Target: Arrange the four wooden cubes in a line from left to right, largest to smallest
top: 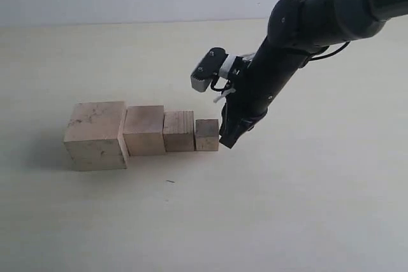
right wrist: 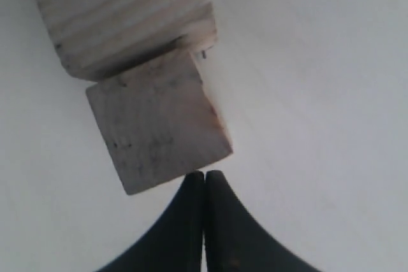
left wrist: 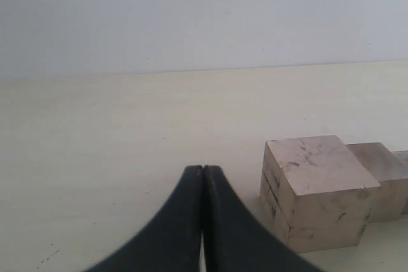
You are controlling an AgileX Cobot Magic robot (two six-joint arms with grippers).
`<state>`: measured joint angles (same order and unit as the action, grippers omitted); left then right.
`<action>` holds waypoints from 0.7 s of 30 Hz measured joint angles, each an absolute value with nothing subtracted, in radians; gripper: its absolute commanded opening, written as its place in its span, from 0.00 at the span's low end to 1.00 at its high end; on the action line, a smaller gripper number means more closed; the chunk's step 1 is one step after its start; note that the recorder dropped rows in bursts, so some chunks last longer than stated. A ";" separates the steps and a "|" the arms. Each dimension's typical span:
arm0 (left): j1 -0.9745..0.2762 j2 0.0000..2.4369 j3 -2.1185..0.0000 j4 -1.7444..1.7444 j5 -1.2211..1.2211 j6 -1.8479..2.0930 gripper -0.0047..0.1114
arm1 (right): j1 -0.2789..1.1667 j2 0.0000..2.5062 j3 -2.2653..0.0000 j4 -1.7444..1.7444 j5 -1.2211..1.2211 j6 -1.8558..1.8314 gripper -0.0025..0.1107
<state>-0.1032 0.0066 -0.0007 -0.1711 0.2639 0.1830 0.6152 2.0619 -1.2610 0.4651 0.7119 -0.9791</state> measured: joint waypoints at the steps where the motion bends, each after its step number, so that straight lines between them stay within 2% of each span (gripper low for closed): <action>1: -0.103 0.007 -0.001 -0.171 0.264 0.183 0.04 | 0.615 2.064 -1.261 0.480 0.712 -0.988 0.02; 10: -0.103 0.007 -0.001 -0.171 0.264 0.183 0.04 | 0.615 2.076 -1.261 0.505 0.707 -1.017 0.02; 14: -0.103 0.007 -0.001 -0.171 0.264 0.183 0.04 | 0.615 2.030 -1.261 0.385 0.707 -0.893 0.02; 21: -0.103 0.007 -0.001 -0.171 0.264 0.183 0.04 | 0.615 1.668 -1.202 0.134 0.649 -0.480 0.02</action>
